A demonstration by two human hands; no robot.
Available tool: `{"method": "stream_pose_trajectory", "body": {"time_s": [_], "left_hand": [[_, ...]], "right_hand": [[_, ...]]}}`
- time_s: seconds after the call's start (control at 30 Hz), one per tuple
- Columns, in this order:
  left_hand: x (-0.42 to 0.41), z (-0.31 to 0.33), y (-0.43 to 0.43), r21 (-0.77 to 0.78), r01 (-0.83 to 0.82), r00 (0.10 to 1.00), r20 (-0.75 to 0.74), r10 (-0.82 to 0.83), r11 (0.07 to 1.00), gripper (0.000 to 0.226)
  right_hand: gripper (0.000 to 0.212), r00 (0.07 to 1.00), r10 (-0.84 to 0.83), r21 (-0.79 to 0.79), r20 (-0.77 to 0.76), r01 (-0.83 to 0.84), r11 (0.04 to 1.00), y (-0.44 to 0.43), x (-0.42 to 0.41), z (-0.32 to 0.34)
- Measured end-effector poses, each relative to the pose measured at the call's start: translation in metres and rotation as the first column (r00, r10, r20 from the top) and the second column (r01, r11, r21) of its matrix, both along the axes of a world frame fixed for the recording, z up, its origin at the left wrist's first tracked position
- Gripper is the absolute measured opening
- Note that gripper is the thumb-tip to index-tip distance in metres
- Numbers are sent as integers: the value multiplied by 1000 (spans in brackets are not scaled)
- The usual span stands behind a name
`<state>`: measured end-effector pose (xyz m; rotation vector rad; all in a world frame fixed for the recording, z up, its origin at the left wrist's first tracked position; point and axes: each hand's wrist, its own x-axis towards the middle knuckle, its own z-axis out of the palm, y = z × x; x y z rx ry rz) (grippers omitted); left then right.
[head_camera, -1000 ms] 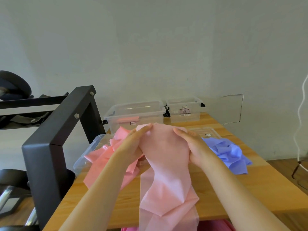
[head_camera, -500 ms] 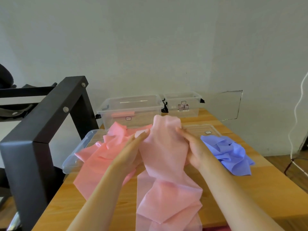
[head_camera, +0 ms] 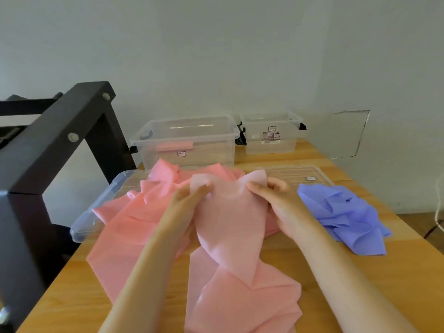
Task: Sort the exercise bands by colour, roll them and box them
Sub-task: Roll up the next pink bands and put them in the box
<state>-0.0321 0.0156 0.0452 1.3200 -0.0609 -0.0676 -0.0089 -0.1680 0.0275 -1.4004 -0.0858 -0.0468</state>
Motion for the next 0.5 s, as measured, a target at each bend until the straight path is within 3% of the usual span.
{"method": "stream_pose_trajectory", "body": {"time_s": [0.27, 0.5], "left_hand": [[3, -22, 18, 9, -42, 999, -13, 42, 999, 28], [-1, -26, 29, 35, -93, 982, 166, 86, 995, 19]], "right_hand": [[15, 997, 18, -189, 76, -4, 982, -8, -2, -17], [16, 995, 43, -51, 86, -39, 998, -7, -14, -14]]}}
